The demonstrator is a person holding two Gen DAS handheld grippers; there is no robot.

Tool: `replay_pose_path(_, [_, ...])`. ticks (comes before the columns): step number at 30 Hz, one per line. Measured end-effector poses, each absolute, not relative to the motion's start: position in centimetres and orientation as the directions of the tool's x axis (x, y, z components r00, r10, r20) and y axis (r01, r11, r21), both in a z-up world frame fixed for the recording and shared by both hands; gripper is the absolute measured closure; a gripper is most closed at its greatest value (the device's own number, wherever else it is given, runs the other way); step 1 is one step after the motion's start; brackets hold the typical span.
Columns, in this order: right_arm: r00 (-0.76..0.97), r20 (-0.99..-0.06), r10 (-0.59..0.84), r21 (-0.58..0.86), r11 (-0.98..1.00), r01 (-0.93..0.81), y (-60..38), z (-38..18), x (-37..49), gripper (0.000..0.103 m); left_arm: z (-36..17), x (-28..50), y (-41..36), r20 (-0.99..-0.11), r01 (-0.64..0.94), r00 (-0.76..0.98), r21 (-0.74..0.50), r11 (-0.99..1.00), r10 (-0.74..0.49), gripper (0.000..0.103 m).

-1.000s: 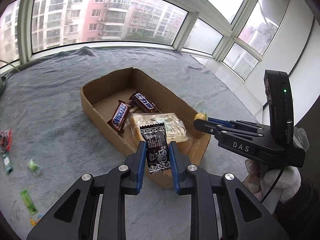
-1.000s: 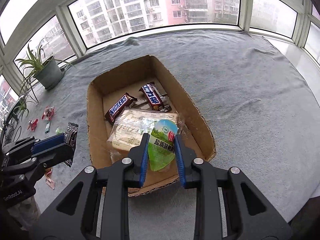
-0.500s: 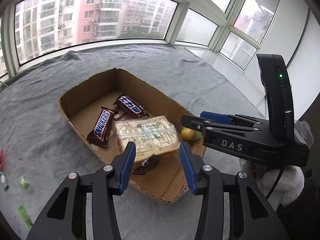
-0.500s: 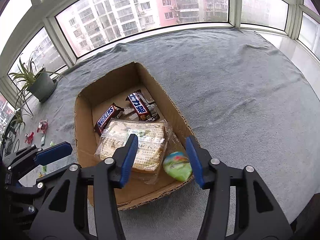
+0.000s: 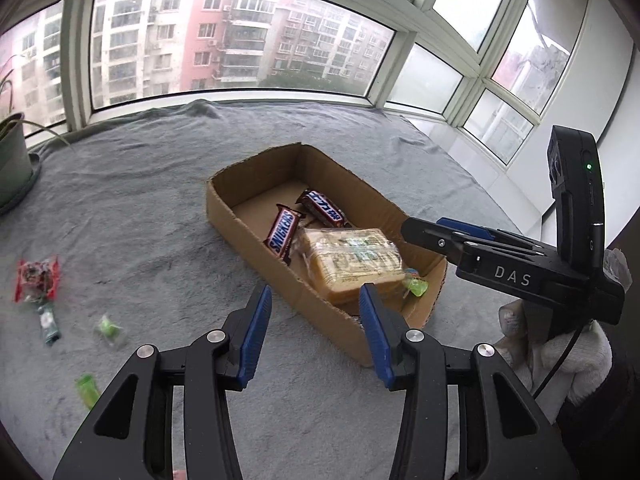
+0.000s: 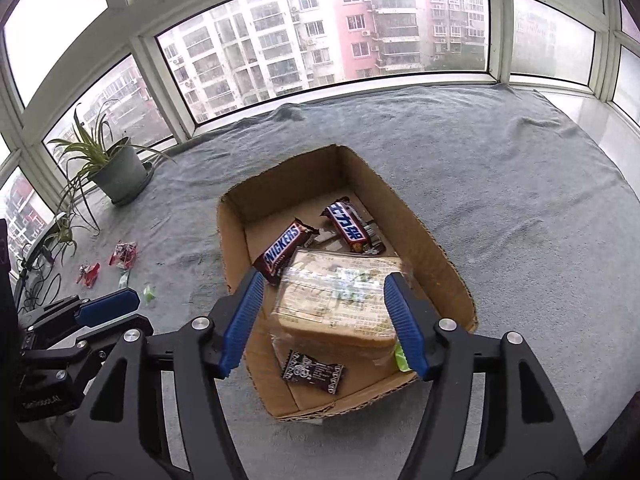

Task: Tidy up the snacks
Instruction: 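Move the left gripper to a red-wrapped packet while the right approaches a clear green-candy packet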

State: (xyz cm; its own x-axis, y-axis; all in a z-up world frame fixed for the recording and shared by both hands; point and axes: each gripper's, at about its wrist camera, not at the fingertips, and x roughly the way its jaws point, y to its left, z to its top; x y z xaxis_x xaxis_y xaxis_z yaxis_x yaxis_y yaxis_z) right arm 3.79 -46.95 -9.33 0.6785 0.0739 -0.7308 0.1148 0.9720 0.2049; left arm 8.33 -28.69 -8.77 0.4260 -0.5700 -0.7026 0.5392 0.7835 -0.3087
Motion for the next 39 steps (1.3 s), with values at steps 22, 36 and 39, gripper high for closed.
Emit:
replay_pose_path(22, [0.591,-0.764,0.26,0.222,0.965,-0.138,-30.8,-11.2,9.7,0.036,-11.9,13.9,-0.6,-0.765,-0.018,0.603,-0.297,0.955,-0.226,0.059])
replay_pose_path(36, [0.484,-0.837,0.256,0.16,0.96,-0.23,-23.4,-16.5,13.5,0.036,-15.4,16.9,5.9,-0.813,-0.164,0.54,-0.356,0.92,-0.218,0.048])
replay_pose_path(39, [0.47,-0.846,0.252,0.158,0.96,-0.23,-22.8,-17.3,14.1,0.036,-16.1,18.1,5.3,-0.825,-0.173,0.523,-0.35,0.921,-0.215,0.048])
